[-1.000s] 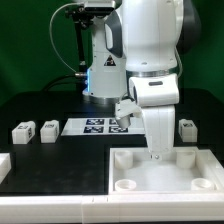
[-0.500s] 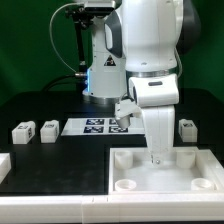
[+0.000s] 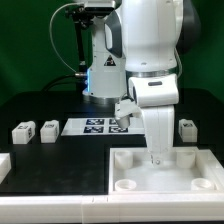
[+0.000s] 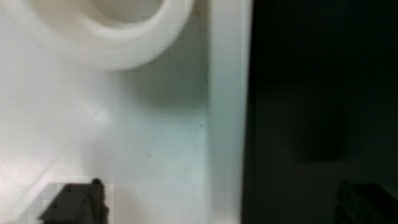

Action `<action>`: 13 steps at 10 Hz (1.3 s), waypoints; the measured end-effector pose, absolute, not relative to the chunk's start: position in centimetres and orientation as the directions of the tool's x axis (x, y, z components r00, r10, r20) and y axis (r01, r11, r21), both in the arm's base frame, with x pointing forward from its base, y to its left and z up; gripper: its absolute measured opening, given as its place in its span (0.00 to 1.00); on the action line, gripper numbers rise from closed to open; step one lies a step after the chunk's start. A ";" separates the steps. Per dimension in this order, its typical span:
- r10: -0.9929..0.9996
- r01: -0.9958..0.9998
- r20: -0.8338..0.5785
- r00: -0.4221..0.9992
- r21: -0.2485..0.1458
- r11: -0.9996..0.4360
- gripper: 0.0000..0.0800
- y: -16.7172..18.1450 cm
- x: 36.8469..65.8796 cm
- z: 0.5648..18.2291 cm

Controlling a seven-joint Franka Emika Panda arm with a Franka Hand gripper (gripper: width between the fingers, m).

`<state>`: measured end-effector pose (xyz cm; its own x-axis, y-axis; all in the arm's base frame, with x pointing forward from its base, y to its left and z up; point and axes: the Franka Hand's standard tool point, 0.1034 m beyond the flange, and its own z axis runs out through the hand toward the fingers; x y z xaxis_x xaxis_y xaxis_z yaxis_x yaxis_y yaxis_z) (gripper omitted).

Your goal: Assemble one leg

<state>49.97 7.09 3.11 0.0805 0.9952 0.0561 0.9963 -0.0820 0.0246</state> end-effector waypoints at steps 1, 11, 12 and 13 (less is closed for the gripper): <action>0.991 0.991 0.050 0.124 0.041 -0.127 0.81 7.4 49.5 4.9; 0.263 0.269 0.094 0.960 -0.056 -0.961 0.81 15.0 46.4 8.1; 0.099 0.108 0.101 0.990 -0.089 -0.990 0.81 15.4 45.8 7.1; 0.053 0.061 0.083 0.995 -0.099 -0.993 0.81 15.4 44.2 5.4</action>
Offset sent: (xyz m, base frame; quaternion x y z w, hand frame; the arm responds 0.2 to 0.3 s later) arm -0.0272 0.0365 0.0229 -0.0064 -0.0281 0.1192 0.9924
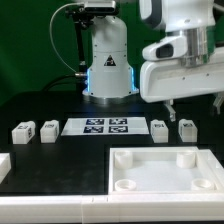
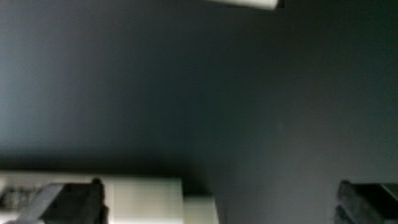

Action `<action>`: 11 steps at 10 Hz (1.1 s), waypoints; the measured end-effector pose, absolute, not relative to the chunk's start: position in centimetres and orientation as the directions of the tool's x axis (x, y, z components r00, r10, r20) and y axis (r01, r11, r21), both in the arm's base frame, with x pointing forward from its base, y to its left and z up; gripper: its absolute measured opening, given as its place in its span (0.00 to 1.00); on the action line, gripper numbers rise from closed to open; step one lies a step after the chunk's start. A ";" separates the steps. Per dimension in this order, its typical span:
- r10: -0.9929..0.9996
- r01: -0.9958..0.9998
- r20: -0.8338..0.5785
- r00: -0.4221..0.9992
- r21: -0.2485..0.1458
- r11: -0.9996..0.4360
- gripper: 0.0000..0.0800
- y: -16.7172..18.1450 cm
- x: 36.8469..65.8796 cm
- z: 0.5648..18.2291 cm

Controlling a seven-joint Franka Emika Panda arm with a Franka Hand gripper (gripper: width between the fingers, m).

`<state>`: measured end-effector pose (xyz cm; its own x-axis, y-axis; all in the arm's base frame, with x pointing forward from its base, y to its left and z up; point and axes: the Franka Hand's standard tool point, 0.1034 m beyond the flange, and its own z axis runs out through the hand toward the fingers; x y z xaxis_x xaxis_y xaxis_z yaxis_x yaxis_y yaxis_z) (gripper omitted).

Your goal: Assemble one leg

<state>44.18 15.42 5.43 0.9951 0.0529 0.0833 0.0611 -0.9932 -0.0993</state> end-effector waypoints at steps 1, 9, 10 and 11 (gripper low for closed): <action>0.107 0.108 0.015 0.994 -0.084 -0.991 0.81 15.2 43.8 5.5; 0.061 0.048 -0.610 0.790 -0.038 -0.998 0.81 15.8 42.7 4.7; 0.059 0.050 -0.688 0.723 -0.033 -0.998 0.81 15.7 42.6 4.6; 0.060 0.056 -0.768 0.638 -0.031 -0.998 0.81 15.6 42.5 4.4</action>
Offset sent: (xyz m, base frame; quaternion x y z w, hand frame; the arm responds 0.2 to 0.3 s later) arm 0.0000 0.0000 0.0000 0.0000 -0.1790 0.0000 0.9838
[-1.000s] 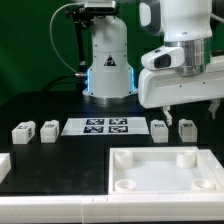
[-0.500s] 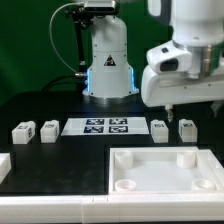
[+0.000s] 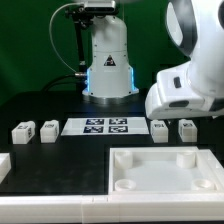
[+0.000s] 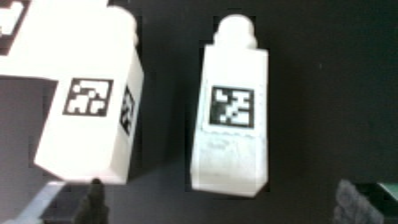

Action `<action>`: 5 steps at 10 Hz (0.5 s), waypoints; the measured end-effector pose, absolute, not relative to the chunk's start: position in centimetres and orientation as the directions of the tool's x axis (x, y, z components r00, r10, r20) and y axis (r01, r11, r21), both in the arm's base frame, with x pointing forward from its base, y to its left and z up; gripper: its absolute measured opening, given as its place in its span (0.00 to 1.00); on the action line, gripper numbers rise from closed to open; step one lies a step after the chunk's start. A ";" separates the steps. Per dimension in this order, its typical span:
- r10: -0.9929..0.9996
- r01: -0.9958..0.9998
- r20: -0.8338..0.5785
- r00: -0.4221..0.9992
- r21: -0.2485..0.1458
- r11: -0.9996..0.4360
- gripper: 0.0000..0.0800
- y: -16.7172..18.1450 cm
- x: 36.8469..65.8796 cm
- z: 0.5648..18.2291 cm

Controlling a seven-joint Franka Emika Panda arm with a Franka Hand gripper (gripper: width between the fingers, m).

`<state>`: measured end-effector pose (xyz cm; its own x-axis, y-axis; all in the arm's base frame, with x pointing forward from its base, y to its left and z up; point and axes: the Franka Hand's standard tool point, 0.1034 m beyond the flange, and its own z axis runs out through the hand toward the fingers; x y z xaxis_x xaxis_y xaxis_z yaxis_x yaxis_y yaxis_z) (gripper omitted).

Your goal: Assemble one leg

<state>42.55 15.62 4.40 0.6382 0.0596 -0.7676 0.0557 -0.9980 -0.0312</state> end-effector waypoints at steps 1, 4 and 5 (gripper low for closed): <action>0.042 0.046 -0.803 0.595 -0.019 -0.999 0.81 15.7 42.4 4.1; 0.009 0.032 -0.825 0.565 0.011 -0.999 0.81 16.2 40.5 2.2; 0.012 0.035 -0.821 0.570 0.010 -0.999 0.81 16.4 39.9 1.6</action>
Offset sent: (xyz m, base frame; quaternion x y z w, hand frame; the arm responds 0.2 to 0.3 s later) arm -0.0290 0.0084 -0.0172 0.0047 0.0133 0.0312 0.9994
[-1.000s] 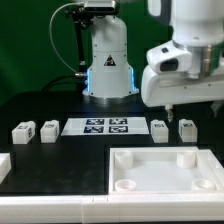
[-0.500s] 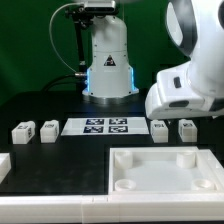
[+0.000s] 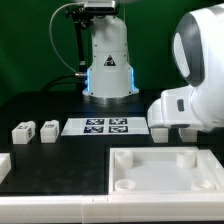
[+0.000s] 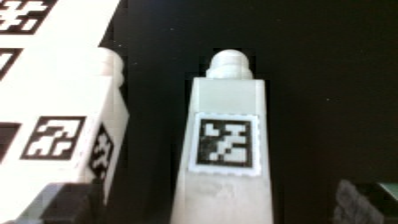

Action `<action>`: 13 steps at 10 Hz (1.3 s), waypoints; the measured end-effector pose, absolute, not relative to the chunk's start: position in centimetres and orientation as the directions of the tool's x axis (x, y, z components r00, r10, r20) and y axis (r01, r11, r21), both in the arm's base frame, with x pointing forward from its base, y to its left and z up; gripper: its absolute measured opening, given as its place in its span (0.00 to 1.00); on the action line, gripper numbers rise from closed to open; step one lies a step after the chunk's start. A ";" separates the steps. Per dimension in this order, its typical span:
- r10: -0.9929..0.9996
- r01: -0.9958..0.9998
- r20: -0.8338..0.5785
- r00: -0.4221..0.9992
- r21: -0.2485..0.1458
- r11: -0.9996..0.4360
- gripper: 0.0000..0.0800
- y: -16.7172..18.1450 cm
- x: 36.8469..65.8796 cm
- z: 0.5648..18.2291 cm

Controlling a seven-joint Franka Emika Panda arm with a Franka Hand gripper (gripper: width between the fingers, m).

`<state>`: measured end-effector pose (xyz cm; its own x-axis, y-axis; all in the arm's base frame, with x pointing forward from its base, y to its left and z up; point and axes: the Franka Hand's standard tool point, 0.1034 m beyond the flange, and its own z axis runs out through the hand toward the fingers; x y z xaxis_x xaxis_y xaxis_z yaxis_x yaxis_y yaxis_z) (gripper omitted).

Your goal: Assemble one leg

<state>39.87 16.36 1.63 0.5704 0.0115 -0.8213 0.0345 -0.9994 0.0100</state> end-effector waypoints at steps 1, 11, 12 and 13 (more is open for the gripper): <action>0.016 0.039 -0.815 0.579 0.008 -0.999 0.81 16.6 39.4 1.1; 0.025 0.050 -0.810 0.586 0.004 -0.999 0.36 17.0 39.1 0.8; 0.050 0.068 -0.820 0.571 -0.013 -0.998 0.36 16.6 39.3 1.6; 0.082 0.084 -0.821 0.565 -0.042 -0.996 0.36 15.9 41.1 4.3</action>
Offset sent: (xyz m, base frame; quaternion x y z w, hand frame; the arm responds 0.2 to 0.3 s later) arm 0.0000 0.0000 0.0000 0.0000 0.0000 0.0000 1.0000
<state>41.15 15.90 4.34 0.5651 0.0824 -0.8209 0.0836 -0.9956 -0.0424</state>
